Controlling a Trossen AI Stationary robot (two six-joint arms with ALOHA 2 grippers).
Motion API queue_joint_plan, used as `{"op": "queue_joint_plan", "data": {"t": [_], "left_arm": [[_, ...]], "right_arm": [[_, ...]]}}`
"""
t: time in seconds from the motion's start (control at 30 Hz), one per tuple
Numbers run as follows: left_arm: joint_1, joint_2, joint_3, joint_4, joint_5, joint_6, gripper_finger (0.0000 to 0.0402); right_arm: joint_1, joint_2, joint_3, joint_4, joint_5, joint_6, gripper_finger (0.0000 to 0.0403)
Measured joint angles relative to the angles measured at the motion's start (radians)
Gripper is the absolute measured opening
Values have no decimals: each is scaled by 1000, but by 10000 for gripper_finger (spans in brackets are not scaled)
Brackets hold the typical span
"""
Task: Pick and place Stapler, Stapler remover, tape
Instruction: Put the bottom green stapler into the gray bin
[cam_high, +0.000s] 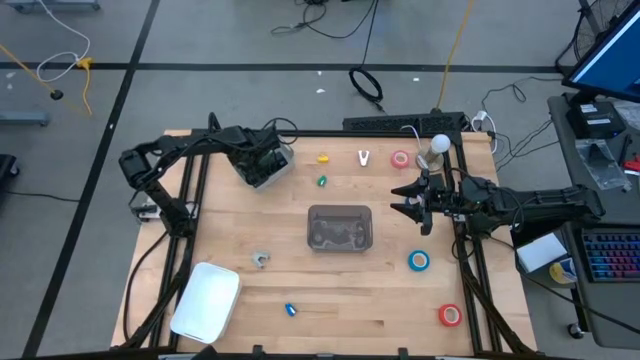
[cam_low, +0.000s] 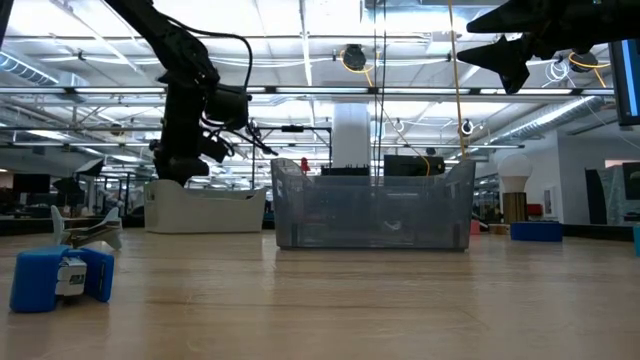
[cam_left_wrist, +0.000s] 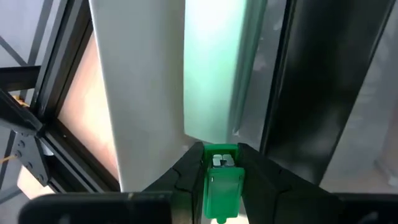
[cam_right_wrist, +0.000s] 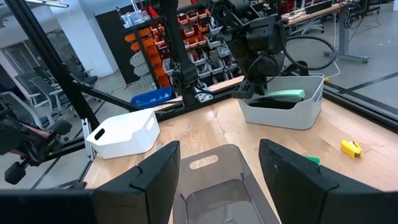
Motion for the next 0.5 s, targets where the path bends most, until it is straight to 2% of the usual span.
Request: {"op": "queue_joint_plan", "data": {"t": [0.23, 0.5], "left_arm": [[0, 0, 0, 0, -51, -3, 91], [0, 0, 0, 0, -51, 15, 154]], "right_arm": [[0, 0, 0, 0, 0, 0, 212], [0, 0, 0, 0, 0, -1, 212]]}}
